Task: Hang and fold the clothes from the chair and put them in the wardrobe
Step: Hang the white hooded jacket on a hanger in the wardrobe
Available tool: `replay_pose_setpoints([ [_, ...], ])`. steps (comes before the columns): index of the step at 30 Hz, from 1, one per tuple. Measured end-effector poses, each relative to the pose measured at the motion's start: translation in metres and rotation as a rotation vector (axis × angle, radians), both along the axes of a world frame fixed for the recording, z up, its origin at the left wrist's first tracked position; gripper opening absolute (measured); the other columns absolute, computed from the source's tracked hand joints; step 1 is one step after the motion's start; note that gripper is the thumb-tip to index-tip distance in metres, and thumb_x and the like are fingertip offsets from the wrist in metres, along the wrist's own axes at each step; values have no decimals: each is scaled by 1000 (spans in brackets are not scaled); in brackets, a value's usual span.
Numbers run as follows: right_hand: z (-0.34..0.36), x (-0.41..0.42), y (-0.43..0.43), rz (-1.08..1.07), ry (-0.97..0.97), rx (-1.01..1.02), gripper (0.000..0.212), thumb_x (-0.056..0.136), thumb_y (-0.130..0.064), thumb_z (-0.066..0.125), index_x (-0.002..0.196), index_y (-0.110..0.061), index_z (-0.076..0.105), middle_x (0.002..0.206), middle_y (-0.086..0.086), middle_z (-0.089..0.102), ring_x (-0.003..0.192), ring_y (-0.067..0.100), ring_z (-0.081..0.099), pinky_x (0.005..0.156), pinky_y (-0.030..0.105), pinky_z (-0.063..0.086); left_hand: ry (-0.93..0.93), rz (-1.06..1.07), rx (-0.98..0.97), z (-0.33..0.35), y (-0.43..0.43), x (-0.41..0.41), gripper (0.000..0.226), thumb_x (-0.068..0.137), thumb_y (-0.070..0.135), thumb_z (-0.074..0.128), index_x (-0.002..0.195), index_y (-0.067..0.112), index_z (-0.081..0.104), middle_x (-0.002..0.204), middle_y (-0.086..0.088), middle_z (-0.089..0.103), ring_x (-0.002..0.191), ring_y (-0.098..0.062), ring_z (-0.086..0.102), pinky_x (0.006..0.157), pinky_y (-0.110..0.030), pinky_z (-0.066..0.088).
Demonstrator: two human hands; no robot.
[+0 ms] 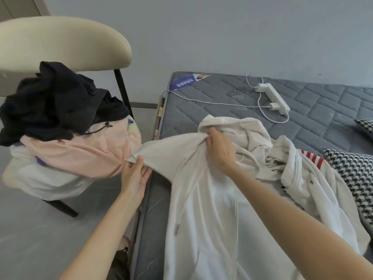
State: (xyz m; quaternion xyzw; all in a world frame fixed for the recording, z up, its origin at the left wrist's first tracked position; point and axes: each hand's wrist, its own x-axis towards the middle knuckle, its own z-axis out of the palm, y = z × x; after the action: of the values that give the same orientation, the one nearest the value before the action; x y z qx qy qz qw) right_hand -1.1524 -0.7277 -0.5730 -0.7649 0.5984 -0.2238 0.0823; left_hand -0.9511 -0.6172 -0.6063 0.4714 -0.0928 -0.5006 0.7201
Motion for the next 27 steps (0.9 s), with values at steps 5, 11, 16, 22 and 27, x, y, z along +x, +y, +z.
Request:
replay_pose_setpoints([
  [5, 3, 5, 1, -79, -97, 37, 23, 94, -12, 38, 111, -17, 53, 114, 8, 54, 95, 32, 55, 70, 36, 34, -112, 21, 0, 10, -5, -3, 12, 99, 10, 49, 108, 16, 53, 114, 0, 63, 102, -10, 61, 80, -23, 51],
  [11, -20, 6, 28, 188, -170, 355, 47, 83, 5, 47, 123, -16, 59, 140, 6, 42, 127, 25, 42, 104, 31, 31, -480, -79, 102, 16, 15, -3, 11, 87, 15, 66, 82, 20, 58, 92, 6, 63, 93, -11, 56, 79, -23, 44],
  [16, 4, 30, 51, 378, -97, 600, 75, 71, -33, 66, 137, -43, 32, 134, 1, 44, 127, 24, 30, 107, 46, 28, -682, -206, -4, 60, 21, -6, 26, 89, 16, 65, 66, 24, 55, 55, 24, 56, 61, 9, 53, 60, -6, 39],
  [22, 19, 12, 67, 354, -221, 372, 22, 83, -25, 65, 98, -15, 54, 92, -3, 62, 92, 23, 58, 82, 41, 44, -884, -304, -83, 106, 33, -18, 11, 91, 16, 62, 83, 9, 65, 73, 11, 65, 69, 5, 58, 62, -8, 43],
  [27, 38, -30, 87, 65, -583, 135, 14, 81, -9, 57, 88, -13, 46, 74, -4, 51, 67, 15, 47, 59, 32, 38, -910, -384, -138, 130, 37, -63, 27, 97, 20, 54, 95, -5, 65, 88, -6, 64, 74, 1, 55, 68, -6, 40],
])
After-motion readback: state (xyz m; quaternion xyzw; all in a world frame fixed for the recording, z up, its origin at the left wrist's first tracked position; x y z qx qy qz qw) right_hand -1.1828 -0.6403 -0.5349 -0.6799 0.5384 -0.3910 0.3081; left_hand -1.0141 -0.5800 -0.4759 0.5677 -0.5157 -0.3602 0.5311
